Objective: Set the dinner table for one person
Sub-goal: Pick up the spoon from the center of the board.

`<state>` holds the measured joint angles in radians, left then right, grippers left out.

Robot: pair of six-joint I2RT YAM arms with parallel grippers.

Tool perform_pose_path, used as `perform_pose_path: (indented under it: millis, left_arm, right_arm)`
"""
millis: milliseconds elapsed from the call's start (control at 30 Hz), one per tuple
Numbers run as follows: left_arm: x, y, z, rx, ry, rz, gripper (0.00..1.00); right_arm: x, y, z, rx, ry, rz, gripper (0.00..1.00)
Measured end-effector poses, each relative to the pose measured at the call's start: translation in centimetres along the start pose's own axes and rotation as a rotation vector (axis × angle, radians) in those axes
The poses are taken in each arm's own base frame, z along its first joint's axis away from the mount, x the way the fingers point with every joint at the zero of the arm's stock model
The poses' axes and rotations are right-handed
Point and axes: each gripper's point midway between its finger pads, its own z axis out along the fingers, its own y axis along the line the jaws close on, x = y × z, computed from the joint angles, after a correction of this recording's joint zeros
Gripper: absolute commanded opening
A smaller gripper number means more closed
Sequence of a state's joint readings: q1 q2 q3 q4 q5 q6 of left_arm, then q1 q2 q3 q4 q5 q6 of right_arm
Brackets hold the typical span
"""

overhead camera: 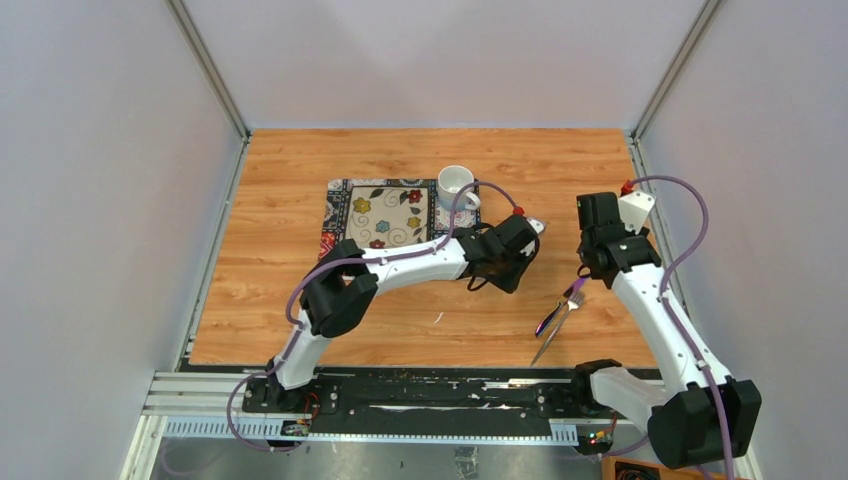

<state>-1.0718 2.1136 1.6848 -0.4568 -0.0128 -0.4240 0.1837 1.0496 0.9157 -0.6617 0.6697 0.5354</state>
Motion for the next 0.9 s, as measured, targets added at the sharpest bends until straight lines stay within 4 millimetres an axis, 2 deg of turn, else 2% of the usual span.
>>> perform_pose_path:
  millis: [267,400,600,900]
  left_arm:
    - [1.2,0.4,-0.1,-0.026,0.02,0.033,0.31]
    - [2.1,1.0,-0.2,-0.042,0.037,0.042,0.3]
    - [2.4,1.4,-0.5,-0.056,0.041,0.048,0.29]
    - [1.7,2.7,-2.5,-0.073,0.002,0.039,0.28]
  right_arm:
    - [2.0,0.2,-2.2,-0.128,0.043,0.123,0.5]
    - [4.5,0.6,-2.4,-0.176,0.105,0.149,0.43]
    - [8.5,0.7,-2.5,-0.193,0.24,0.14,0.39]
    - [11.9,0.7,-3.1,-0.205,0.363,0.146,0.38]
